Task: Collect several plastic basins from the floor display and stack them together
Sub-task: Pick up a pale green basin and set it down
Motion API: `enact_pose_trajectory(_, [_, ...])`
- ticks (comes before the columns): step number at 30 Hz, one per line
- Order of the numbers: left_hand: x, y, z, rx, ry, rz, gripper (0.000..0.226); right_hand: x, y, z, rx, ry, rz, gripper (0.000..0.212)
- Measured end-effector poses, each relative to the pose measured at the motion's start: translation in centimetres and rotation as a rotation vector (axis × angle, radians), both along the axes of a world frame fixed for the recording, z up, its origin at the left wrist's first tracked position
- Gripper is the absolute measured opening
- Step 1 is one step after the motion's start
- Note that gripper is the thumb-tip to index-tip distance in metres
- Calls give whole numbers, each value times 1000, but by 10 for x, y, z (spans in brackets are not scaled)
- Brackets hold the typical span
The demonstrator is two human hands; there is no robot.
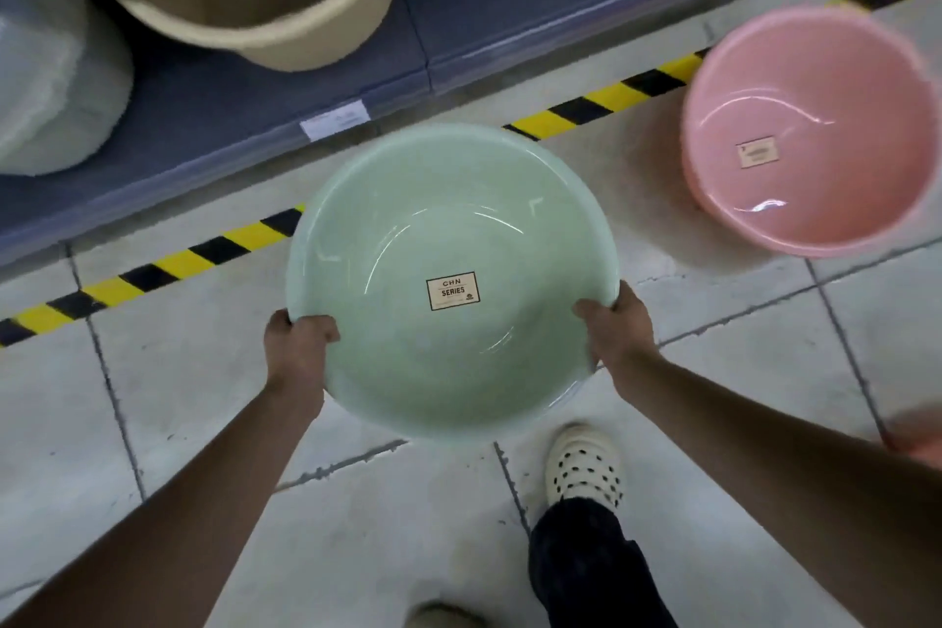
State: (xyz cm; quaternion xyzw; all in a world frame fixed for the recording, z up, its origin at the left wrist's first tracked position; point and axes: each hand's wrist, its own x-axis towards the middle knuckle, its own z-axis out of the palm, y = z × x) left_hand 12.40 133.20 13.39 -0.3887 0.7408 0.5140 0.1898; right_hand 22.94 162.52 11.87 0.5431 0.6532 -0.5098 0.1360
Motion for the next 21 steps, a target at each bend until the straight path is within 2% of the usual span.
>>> enact_pose_trajectory(5, [-16, 98, 64, 12, 3, -279, 51, 45, 75, 66, 14, 10, -184, 31])
enact_pose_trajectory(10, [-41, 215, 119, 34, 61, -583, 50, 80, 154, 114, -11, 60, -426, 28])
enact_pose_trajectory(13, [-49, 274, 134, 18, 80, -684, 40, 90, 192, 130, -15, 89, -535, 26])
enact_pose_trajectory(16, [-53, 325, 143, 10, 79, -769, 46, 101, 220, 141, -32, 94, -647, 26])
enact_pose_trajectory(21, [-63, 392, 138, -6, 90, -891, 43, 112, 253, 141, -52, 33, -716, 38])
